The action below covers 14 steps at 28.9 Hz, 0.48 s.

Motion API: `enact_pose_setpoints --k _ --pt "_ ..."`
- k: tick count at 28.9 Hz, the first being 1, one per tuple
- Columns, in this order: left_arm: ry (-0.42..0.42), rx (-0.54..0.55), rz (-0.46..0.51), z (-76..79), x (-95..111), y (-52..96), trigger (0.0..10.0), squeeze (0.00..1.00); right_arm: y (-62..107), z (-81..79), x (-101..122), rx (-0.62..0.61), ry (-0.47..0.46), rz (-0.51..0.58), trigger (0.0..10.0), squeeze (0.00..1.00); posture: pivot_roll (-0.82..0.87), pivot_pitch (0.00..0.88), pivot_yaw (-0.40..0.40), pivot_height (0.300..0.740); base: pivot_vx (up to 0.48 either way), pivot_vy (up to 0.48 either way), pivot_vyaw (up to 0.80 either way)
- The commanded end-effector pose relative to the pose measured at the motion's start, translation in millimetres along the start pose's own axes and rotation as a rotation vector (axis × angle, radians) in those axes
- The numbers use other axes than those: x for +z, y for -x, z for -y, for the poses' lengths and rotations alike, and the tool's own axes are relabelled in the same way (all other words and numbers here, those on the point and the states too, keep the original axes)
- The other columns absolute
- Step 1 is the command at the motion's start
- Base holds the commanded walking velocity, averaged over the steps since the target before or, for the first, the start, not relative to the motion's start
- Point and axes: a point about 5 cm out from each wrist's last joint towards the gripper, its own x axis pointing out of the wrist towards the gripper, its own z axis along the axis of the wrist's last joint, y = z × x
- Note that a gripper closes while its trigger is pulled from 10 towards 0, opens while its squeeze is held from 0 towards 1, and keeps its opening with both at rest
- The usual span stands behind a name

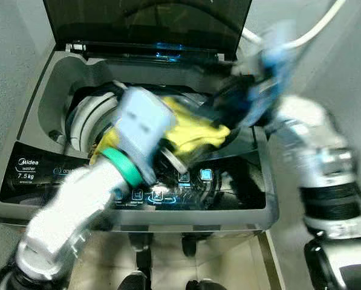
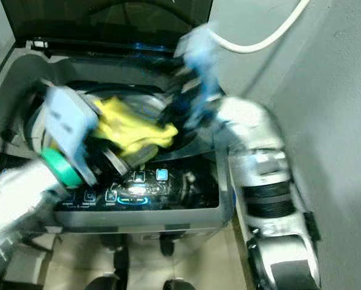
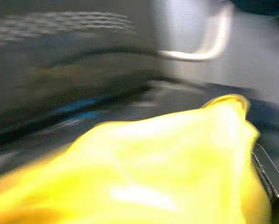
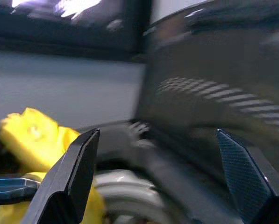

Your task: Clothes washing

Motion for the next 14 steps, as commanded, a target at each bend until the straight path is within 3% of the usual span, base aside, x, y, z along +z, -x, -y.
enact_pose_setpoints --k 1,7,9,11,13,14 --pt "0.001 -0.033 0.014 7.1 1.6 -1.6 10.0 0.0 0.2 -0.9 -5.8 -0.033 -0.054 0.029 10.0 0.0 0.06 0.111 0.019 0.74 0.0 0.0 0.0" --pt "-0.009 -0.03 0.011 4.2 2.3 0.2 10.0 0.0 10.4 0.7 -14.6 -0.153 -0.096 0.063 10.0 0.0 0.06 0.111 0.023 0.74 0.0 0.0 0.0" --pt "-0.009 -0.027 0.01 3.0 2.1 0.3 10.0 0.0 10.0 -12.3 -21.9 -0.111 -0.138 0.045 10.0 0.0 0.06 0.111 0.023 0.74 0.0 0.0 0.0" --pt "-0.009 -0.027 0.01 3.0 2.1 0.3 10.0 0.0 10.0 -12.3 -21.9 -0.111 -0.138 0.045 10.0 0.0 0.06 0.111 0.023 0.74 0.0 0.0 0.0" --pt "-0.015 0.012 0.004 -0.6 0.4 -2.7 10.0 0.0 3.9 -28.6 -24.9 -0.003 -0.154 0.009 10.0 0.0 0.05 0.11 0.019 0.74 0.0 0.0 0.0" --pt "-0.015 0.012 0.004 -0.6 0.4 -2.7 10.0 0.0 3.9 -28.6 -24.9 -0.003 -0.154 0.009 10.0 0.0 0.05 0.11 0.019 0.74 0.0 0.0 0.0"
